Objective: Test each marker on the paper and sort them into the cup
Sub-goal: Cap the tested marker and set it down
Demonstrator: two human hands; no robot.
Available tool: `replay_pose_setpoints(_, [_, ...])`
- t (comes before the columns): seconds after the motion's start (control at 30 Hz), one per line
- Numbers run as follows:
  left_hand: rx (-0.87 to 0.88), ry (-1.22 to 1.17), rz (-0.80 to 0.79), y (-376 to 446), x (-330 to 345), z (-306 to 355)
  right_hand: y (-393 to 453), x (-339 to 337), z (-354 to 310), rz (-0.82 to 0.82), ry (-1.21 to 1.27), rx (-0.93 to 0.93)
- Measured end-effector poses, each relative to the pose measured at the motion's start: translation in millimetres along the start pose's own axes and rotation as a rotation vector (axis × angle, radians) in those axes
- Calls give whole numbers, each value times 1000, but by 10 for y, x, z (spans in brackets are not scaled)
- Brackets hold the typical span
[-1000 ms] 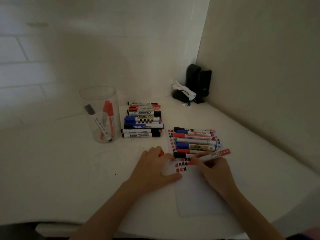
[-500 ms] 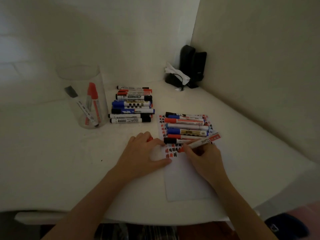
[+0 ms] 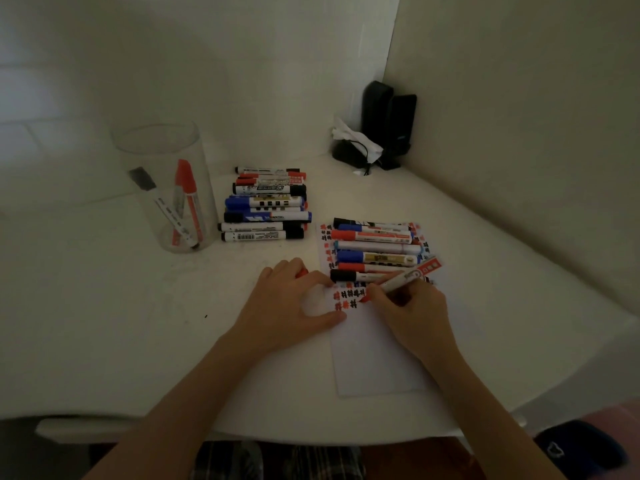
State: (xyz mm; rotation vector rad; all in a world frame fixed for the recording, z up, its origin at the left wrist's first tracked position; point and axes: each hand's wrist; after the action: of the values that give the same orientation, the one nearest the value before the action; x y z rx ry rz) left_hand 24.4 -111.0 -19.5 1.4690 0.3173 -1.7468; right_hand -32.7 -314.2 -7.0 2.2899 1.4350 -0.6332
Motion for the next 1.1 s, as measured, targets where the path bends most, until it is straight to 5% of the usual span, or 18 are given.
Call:
replay_pose_setpoints(0.97, [14,1,-21,7,-7,-11,16,14,5,3,17,7])
replay_pose_setpoints(1.1, [-95,-248,14,16,-89,14,30,-29,-18,-5,188,87])
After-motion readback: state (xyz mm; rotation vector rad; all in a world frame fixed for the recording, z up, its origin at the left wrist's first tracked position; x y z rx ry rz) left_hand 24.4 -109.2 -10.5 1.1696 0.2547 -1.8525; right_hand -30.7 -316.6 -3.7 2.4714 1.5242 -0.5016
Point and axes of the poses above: each hand's wrist, its own y-axis towards the middle knuckle, its own x-axis out of the palm, z = x × y, and after that the axes turned 13 degrees about x, right-handed
